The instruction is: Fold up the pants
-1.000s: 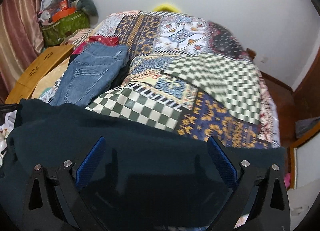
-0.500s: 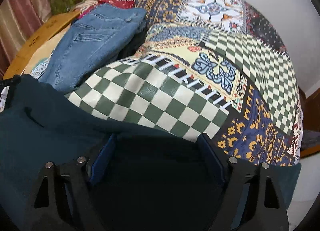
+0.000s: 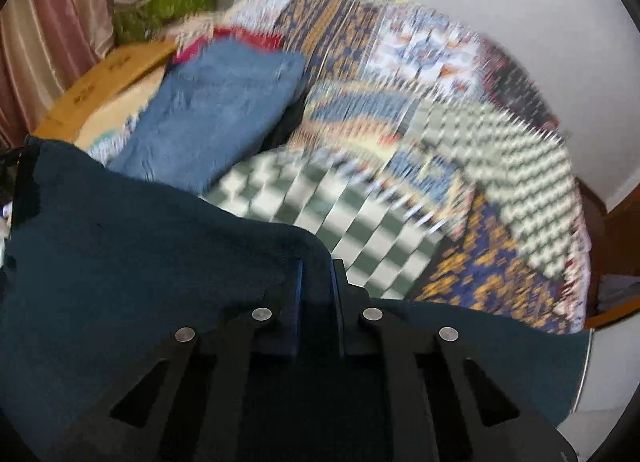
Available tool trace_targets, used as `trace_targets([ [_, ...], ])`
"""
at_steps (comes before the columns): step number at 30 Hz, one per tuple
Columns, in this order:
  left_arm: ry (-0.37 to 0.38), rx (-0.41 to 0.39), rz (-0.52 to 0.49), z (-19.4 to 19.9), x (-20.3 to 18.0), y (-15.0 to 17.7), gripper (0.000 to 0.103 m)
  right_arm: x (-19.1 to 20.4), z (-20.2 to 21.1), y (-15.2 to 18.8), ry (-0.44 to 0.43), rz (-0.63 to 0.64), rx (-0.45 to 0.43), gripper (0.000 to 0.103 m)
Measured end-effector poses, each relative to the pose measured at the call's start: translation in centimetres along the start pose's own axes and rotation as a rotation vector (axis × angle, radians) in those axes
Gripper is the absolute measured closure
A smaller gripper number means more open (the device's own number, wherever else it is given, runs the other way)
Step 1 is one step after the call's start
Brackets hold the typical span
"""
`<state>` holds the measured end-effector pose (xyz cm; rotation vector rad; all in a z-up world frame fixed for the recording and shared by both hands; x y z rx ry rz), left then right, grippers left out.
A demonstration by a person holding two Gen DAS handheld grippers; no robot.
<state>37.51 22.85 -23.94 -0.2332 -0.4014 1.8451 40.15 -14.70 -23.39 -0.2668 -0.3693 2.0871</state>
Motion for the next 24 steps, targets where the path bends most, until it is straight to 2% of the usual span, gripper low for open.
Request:
trace_targets([
  [3,-0.004,-0.101,0.033,3.9,0.7,-1.0,0.095,-1.0,3.2,-0.8,0.016,-0.058,-0.074,0.093],
  [7,-0.01,-0.165,0.033,7.3,0.9,-1.8,0.095,-0.9,7.2,-1.8,0.055,-0.09,-0.169,0.094],
  [9,-0.01,-0.168,0.024,8.0,1.1,-1.7,0.095,-0.2,8.9,-1.8,0.058,-0.093,-0.195,0.094],
  [12,0.039,-0.16,0.017,8.8,1.9,-0.3,0.095,0.7,10.6,-0.9,0.057,-0.083,-0.212,0.094],
  [24,0.106,-0.146,-0.034,12.0,3.3,8.5,0.095,3.2,13.7,7.2,0.001,-0.129,-0.206,0.094],
])
Point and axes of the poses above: each gripper's, at about its wrist camera, not at the fingertips, and z roughly against the way its jaws point, x to its left, y to its underside, the point moved 2 cm from there along -z, roughly the way its jaws point, and after that the axes turned 12 degrees about x, right-handed, at the moved point
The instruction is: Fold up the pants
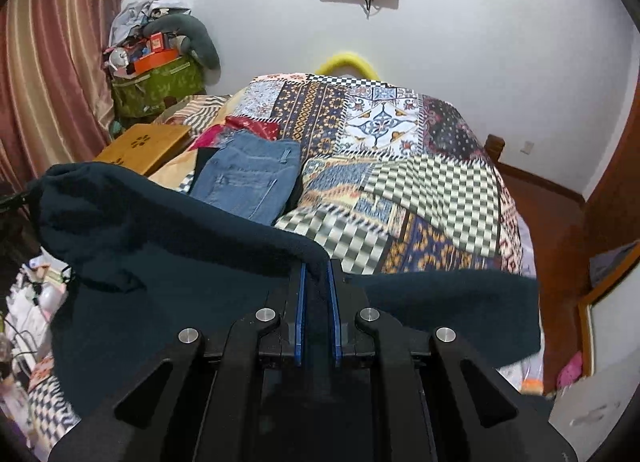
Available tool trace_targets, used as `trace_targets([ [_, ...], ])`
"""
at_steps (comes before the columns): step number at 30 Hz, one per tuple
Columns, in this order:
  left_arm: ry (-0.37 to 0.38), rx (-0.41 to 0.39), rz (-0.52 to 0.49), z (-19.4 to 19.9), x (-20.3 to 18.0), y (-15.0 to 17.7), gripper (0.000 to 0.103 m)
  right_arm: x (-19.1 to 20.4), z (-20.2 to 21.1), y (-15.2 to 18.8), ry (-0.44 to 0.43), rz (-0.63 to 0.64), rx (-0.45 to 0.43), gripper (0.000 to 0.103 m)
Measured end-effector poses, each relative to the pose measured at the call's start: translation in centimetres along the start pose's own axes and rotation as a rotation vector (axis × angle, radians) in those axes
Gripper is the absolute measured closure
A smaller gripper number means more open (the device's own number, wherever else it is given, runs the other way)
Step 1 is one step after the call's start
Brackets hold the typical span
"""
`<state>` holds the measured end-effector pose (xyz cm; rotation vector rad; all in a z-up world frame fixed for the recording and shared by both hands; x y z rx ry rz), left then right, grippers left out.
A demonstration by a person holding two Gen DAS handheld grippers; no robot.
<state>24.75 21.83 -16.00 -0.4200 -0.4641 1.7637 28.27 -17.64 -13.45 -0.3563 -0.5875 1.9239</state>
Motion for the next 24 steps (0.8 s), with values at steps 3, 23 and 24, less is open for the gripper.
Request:
trace_targets([
  [3,-0.009,0.002,-0.014,0.8,0.1,2.1,0.095,0.4,1.0,1.9,-0.019,-0.008,-0.002,0.094],
  [23,-0.029,0.137,-0.015,0.5,0.0,13.2,0.093,1.0,2.4,13.1,-0.105,-0.086,0.089,0.098],
  [24,-0.048,0.139,-0.021,0.6,-0.1,13.4,0.093,1.0,2.6,13.3,-0.102,-0.089,0.089,0.098],
])
Point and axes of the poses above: each gripper's, at about its wrist camera, not at the fingertips, and z roughly against the way its jaws point, x to its left, y to its underside, the point moved 2 cm from there along -z, roughly the way its jaws point, and after that the axes turned 12 degrees about x, right-handed, at the moved point
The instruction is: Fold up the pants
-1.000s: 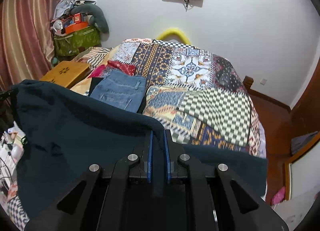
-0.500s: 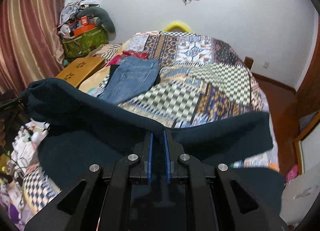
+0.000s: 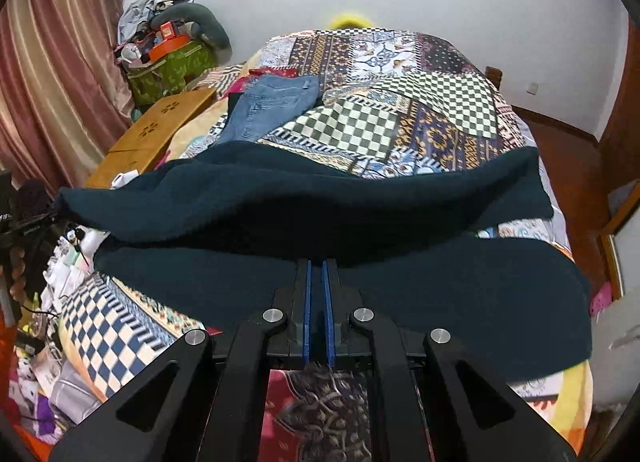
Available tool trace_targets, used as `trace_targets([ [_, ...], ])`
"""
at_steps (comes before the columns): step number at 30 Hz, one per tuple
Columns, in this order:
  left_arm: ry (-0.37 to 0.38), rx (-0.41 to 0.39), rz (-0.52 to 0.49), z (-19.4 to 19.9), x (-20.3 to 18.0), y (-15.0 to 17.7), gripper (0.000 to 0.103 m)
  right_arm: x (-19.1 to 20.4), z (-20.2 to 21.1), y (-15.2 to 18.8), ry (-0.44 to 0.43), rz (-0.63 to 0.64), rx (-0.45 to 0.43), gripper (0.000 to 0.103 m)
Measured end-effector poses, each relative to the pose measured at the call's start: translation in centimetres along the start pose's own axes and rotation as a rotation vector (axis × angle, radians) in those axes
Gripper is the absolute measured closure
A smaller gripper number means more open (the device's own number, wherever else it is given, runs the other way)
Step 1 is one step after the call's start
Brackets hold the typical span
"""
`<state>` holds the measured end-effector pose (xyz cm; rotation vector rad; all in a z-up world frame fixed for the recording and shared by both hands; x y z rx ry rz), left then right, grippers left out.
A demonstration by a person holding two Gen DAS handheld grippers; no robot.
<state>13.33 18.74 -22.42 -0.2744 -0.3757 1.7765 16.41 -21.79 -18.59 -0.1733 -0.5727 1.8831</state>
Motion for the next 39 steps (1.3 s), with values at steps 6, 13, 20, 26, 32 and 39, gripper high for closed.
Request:
trace_targets([
  [6,-0.017,-0.018,-0.002,1.8,0.0,0.1,0.093,-2.1,1.4,0.2,0.011,-0.056,-0.026,0.098],
  [13,-0.028,-0.058,-0.026,2.6,-2.0,-3.1,0.044,-6.6,2.9,-0.5,0.087,-0.176,-0.071,0.052],
  [20,0.008,-0.04,-0.042,1.0,-5.9,-7.6,0.023,-10.9,4.5,-2.0,0.158,-0.26,-0.098,0.033],
  [26,0.018,-0.028,-0.1,-0.9,-10.3,-12.0,0.018,-14.4,4.4,-5.1,0.198,-0.285,-0.115,0.033],
  [32,0.043,-0.032,-0.139,-2.8,-13.5,-15.6,0.017,-18.1,1.7,-9.3,0.221,-0.31,-0.119,0.025],
  [39,0.022,0.003,-0.168,-6.9,-16.1,-17.9,0.017,-24.8,-6.1,-13.5,0.24,-0.449,-0.009,0.025],
])
Point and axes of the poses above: each gripper's, at about its wrist camera, not at the fingertips, and z roughly against the way its jaws point, x to its left, y to its underside, the point moved 2 cm from there along -z, roughly the way its jaws point, and after that the axes turned 12 degrees about x, right-handed, at the moved point
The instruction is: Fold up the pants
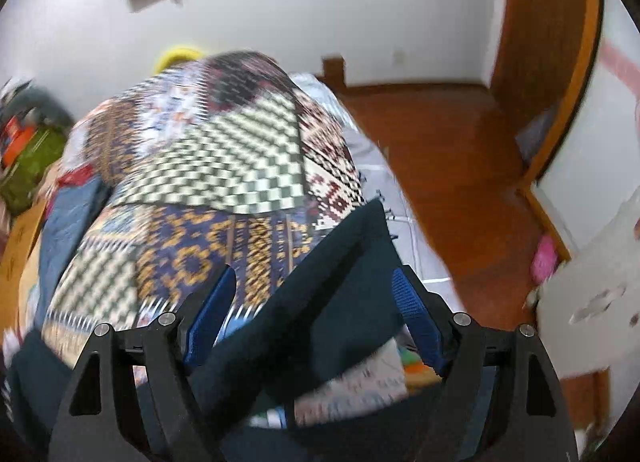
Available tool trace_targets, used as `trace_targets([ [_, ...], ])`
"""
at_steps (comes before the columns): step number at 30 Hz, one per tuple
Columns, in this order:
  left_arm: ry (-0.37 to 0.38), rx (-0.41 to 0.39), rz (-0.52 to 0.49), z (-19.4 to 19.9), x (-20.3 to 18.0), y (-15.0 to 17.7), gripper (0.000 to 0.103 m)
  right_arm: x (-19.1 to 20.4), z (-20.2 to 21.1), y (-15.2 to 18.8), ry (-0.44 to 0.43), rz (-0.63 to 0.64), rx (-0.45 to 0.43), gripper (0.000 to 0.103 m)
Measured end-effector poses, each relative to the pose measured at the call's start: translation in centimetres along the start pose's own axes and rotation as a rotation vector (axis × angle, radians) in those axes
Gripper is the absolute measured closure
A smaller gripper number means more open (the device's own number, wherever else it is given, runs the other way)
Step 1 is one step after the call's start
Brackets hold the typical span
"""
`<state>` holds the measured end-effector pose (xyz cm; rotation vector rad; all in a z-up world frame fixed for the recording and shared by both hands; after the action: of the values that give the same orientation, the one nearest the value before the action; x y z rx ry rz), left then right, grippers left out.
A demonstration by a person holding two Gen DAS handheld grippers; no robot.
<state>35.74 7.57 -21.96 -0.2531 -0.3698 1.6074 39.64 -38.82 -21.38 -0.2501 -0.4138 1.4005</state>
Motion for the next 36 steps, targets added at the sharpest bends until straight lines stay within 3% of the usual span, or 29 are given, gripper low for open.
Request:
trace_targets([
  [7,-0.023,0.057,-0.035,-3.4,-1.1,0.0,0.017,-2.6,-7.8,-2.3,-0.03,-0.199,0.132,0.032],
  [10,-0.037,0.06,-0.059,-3.8,-1.7,0.2,0.017,-3.4,-9.5,-2.4,-0.016,-0.24,0.152,0.059],
  [12,-0.035,0.056,-0.068,-3.7,-2.1,0.3,0.017,-4.1,-9.8,-2.2,-0.019,-0.269,0.146,0.071],
  [13,-0.032,0.055,-0.071,-3.6,-2.3,0.4,0.017,-4.2,-9.8,-2.0,-0.031,-0.273,0.149,0.087],
  [14,-0.029,0.054,-0.074,-3.4,-2.4,0.4,0.017,-4.4,-9.8,-1.8,-0.033,-0.273,0.152,0.092],
  [21,-0.018,0.047,-0.121,-1.4,-4.8,0.9,0.017,-5.1,-3.6,0.1,0.008,-0.18,0.045,0.094],
  [30,0.039,0.047,-0.195,1.8,-9.7,2.8,0.017,-10.1,10.8,2.1,-0.059,-0.173,-0.152,0.095],
  [36,0.076,0.067,-0.267,2.8,-13.2,5.1,0.017,-11.8,13.9,4.6,-0.045,-0.124,-0.199,0.095],
])
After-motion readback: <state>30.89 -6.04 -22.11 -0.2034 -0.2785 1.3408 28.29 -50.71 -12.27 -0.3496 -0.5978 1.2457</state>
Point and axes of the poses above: each gripper's, at about its wrist camera, not at the fingertips, and z roughly against the way its jaws point, x to its left, y to its underside, the point moved 2 cm from there along -z, roughly the way its jaws point, and after that the axes turned 12 degrees about x, right-handed, at the moved point
